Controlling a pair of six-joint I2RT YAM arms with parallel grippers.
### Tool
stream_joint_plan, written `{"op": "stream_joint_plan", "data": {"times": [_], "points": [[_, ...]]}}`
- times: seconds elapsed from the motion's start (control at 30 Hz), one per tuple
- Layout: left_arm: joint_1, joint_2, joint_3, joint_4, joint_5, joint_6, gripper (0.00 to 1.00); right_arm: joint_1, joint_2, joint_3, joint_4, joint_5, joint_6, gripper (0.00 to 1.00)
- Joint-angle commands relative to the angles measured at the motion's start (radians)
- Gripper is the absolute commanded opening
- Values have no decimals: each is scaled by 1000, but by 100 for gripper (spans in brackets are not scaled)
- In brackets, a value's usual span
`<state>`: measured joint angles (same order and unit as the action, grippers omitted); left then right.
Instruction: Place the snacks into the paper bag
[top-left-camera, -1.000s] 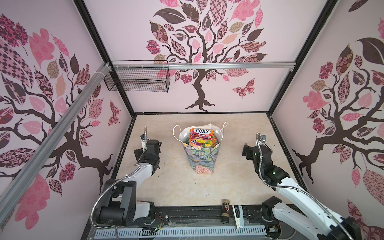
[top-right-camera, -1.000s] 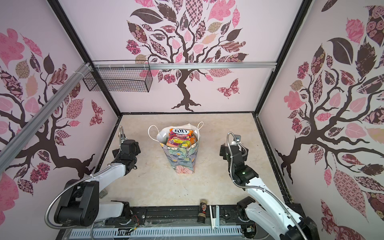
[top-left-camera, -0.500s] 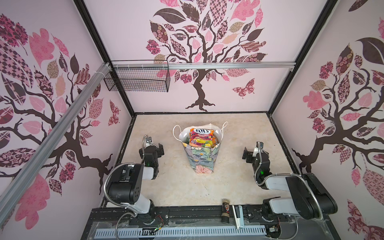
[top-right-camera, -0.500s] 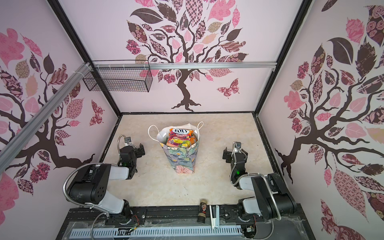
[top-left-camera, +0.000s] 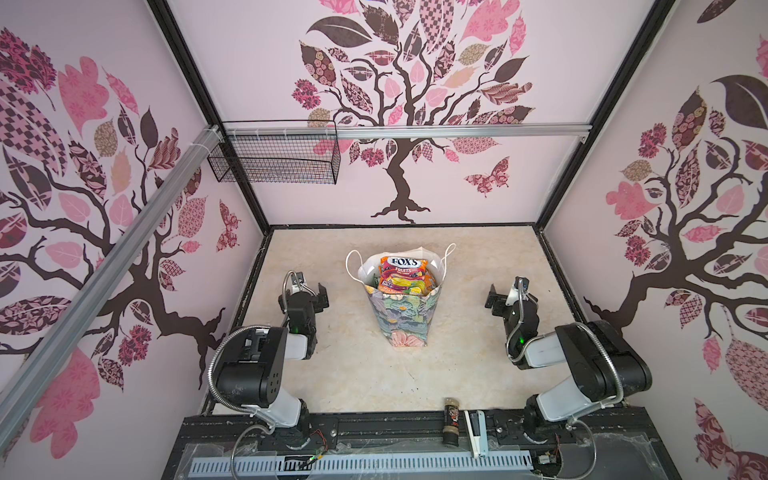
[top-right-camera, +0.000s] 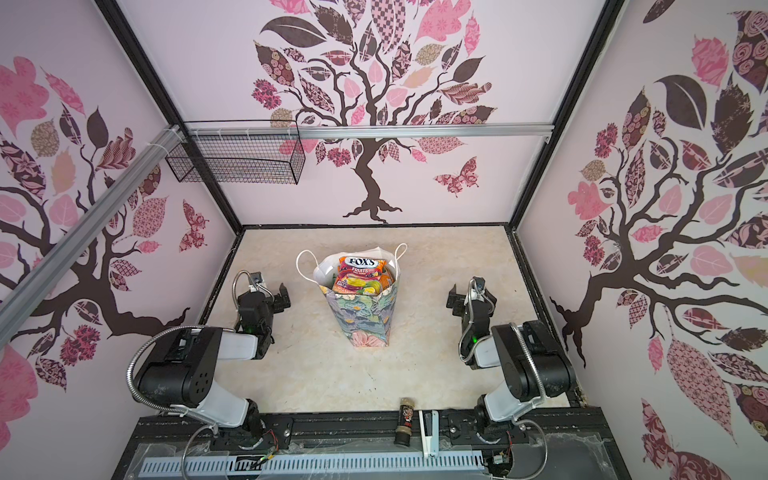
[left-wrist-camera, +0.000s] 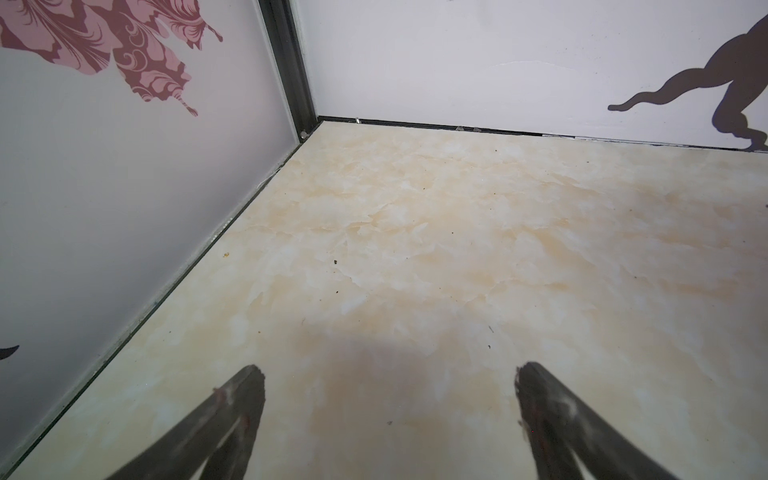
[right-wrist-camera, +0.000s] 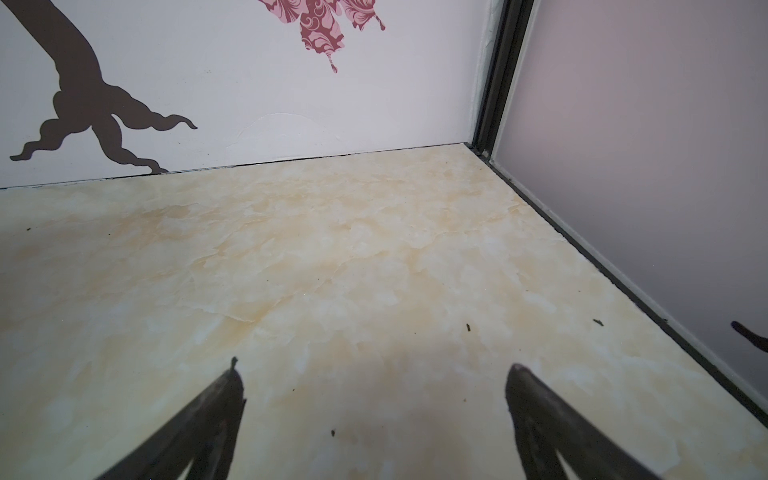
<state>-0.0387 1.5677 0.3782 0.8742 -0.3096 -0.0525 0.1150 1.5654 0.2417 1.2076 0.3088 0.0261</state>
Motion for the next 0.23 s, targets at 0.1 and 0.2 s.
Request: {"op": "stream_joint_plan", "data": {"times": [0.1, 0.2], "points": [[5, -9, -13, 34, 3, 2, 98, -7, 4, 25, 4, 0, 9, 99], [4, -10, -13, 33, 3, 3, 98, -7, 2, 23, 8, -1, 11, 99]]}}
